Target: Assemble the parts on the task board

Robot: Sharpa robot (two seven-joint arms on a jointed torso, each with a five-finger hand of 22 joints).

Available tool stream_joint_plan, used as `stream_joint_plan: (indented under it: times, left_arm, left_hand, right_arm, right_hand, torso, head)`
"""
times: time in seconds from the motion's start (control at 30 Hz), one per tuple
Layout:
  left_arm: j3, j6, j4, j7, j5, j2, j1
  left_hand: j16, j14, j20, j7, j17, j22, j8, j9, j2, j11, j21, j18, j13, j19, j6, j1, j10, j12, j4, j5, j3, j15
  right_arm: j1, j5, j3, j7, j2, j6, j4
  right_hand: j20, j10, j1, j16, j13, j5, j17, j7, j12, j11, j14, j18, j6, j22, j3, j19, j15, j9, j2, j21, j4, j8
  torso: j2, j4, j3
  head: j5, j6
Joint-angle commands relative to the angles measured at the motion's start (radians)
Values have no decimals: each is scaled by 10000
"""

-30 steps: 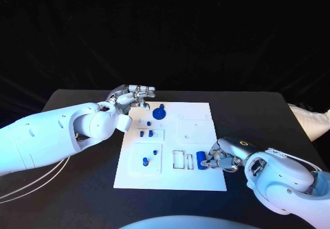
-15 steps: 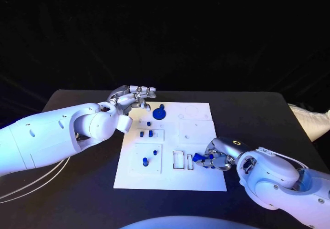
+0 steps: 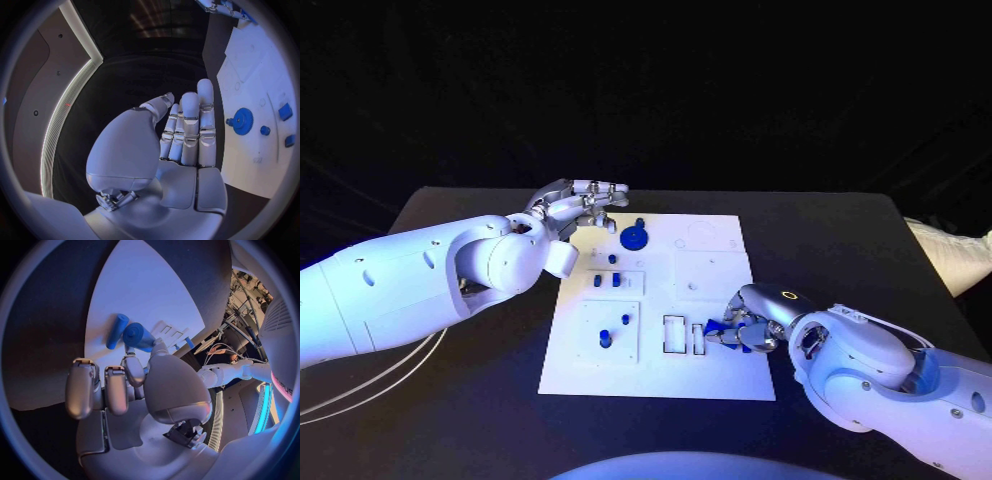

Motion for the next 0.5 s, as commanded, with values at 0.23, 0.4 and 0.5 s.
stream_joint_plan:
  times: [0.23, 0.4, 0.5]
  left_arm:
    - [2, 247, -5, -42, -128, 14, 1]
    - [-1, 221, -6, -62, -234, 18, -1]
    - [-4, 182, -12, -67, -323, 33, -6]
  left_hand:
    - [65, -71, 69, 9, -17, -9, 54, 2, 49, 10, -35, 90, 17, 20, -58, -22, -69, 22, -7, 46, -82, 8]
    - [65, -71, 69, 9, -17, -9, 54, 2, 49, 10, -35, 90, 17, 20, -58, -22, -69, 22, -7, 46, -82, 8]
    - [65, -71, 69, 9, -17, -9, 54, 2, 49, 10, -35, 90, 17, 20, -58, -22, -69, 22, -7, 46, -82, 8]
  right_arm:
    - [-90, -38, -94, -155, 11, 640, -194]
    - [-90, 229, -95, -109, 16, 103, -84]
    - [-86, 620, -95, -31, 15, -482, 44]
  right_hand:
    - [-99, 112, 941, 145, 102, -267, 1246, -209, -6, -155, 778, -155, 464, 214, 401, 31, -95, 229, 392, 160, -404, 304]
    - [-164, 60, 1113, 127, -31, -249, 1224, -302, -220, -239, 768, -148, 616, 187, 609, 18, -165, 333, 573, 144, -463, 355]
    - [-188, 21, 1123, 124, -131, -120, 1225, -320, -368, -256, 765, -141, 649, 145, 677, 4, -184, 363, 626, 117, -443, 330]
  torso:
    - [-4, 6, -7]
    - [5, -14, 10]
    - [9, -17, 11]
  head:
    - [5, -18]
    - [29, -14]
    - [25, 0]
